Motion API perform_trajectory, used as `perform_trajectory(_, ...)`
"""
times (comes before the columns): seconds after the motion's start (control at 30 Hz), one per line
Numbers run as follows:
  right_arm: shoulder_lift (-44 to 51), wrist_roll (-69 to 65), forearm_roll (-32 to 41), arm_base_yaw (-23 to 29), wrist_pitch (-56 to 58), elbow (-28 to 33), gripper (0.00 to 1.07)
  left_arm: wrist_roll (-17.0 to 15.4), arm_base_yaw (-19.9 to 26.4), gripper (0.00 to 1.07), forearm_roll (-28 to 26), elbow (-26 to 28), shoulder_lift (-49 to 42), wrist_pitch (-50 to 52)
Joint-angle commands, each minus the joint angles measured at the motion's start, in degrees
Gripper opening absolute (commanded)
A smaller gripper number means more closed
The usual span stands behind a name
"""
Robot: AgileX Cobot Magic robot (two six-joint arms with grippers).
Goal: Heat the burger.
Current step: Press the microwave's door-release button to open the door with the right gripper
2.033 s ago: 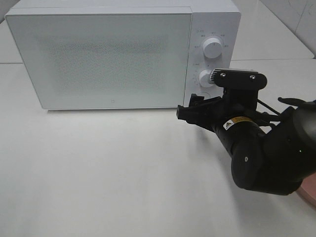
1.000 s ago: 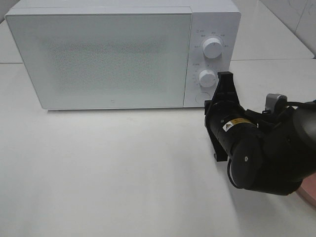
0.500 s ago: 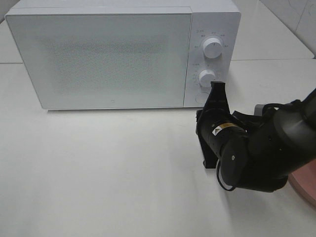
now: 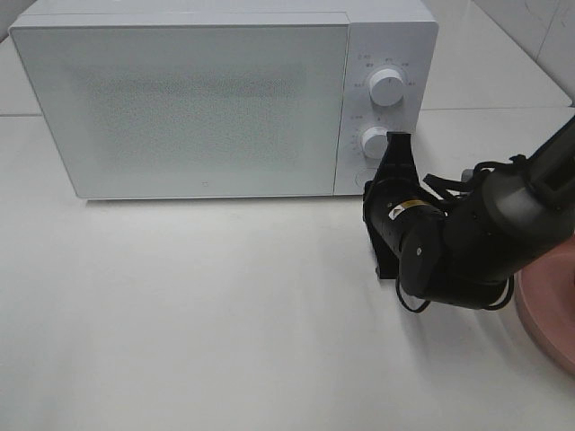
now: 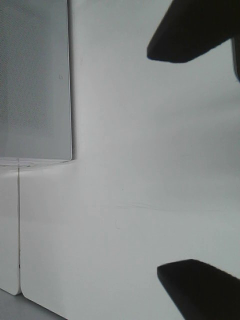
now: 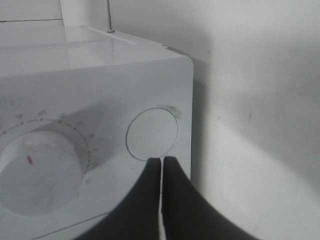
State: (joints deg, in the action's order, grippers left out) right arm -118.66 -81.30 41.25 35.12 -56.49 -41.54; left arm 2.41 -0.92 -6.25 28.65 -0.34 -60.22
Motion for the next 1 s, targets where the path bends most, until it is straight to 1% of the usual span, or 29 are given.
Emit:
perform_trajectory(0.03,-0.46,1.2,-1.32,-0.97,0.4,-1.15,0.0,0.06,0.17,1.01,0.23,-0.11,-1.38,0.8)
perform_trajectory(0.4,-2.98,3.38,-2.06,-2.98,0.69,-5.21,0.0,0.06,0.17,1.01,0.23,-0.11,-1.38,0.8)
perform_trajectory(0.57,-4.81,3.44,-1.32,-2.98,0.86,-7.05,0.0,0.06,0.17,1.01,0.23,-0.11,-1.38,0.8)
perform_trajectory(0.63,-5.44,3.78,0.74,-2.98,0.63,-7.51,0.0,0.06,0.17,1.01,0.23,-0.11,-1.38,0.8)
perform_trajectory(0.77,-5.61,5.1,2.23,-2.98,0.34,-7.91,0.0,0.06,0.17,1.01,0.23,-0.11,-1.38,0.8)
perform_trajectory(0.93,-5.9,6.25,2.23,-2.98,-0.8,-10.03,0.0,0.06,0.17,1.01,0.23,-0.11,-1.38,0.8)
perform_trajectory(1.0,-5.9,6.93,2.23,-2.98,-2.92,-11.17,0.0,0.06,0.17,1.01,0.23,-0.11,-1.38,0.8)
